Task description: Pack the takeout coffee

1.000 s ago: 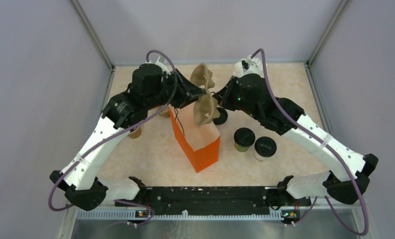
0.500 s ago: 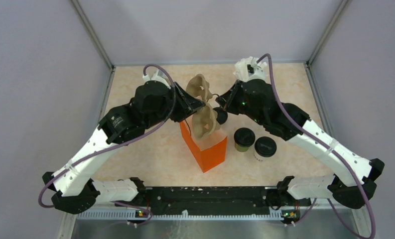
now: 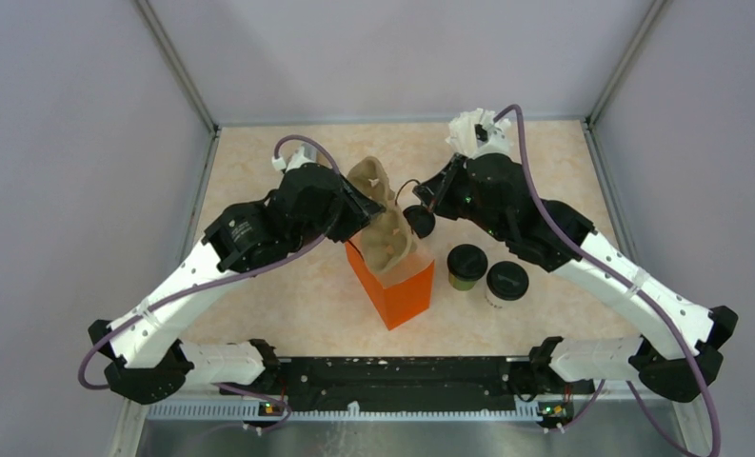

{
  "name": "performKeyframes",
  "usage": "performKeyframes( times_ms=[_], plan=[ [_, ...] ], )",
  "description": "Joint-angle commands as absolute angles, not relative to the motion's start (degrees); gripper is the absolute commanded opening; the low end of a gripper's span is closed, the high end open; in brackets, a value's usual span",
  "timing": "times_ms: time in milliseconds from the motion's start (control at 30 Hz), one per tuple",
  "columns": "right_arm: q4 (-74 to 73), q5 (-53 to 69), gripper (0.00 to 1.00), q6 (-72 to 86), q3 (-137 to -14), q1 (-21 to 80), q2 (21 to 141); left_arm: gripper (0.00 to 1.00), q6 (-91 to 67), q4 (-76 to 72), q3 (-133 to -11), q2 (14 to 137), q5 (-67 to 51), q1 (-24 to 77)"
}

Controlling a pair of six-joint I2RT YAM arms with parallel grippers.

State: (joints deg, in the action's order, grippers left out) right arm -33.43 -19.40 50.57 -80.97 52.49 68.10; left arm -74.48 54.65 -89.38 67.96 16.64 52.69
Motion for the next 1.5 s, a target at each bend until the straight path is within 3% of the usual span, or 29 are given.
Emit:
performKeyframes(
  times_ms=[0,600,1467],
  plan=[
    [-31.1,-19.9,0.00,48.4,-80.7,53.2,66.4,0.24,-75.8,56.5,-91.5,69.9,19.8,53.0],
    [-28.2,-16.9,0.00,45.1,-78.1,53.2,65.1,0.22,-76.8,62.7,-93.9,77.4,20.7,53.2],
    [-24.0,-14.7,0.00,39.9,-76.1,53.3,65.3,0.22,-78.8,67.8,-88.4,75.9,19.0,54.0]
  ],
)
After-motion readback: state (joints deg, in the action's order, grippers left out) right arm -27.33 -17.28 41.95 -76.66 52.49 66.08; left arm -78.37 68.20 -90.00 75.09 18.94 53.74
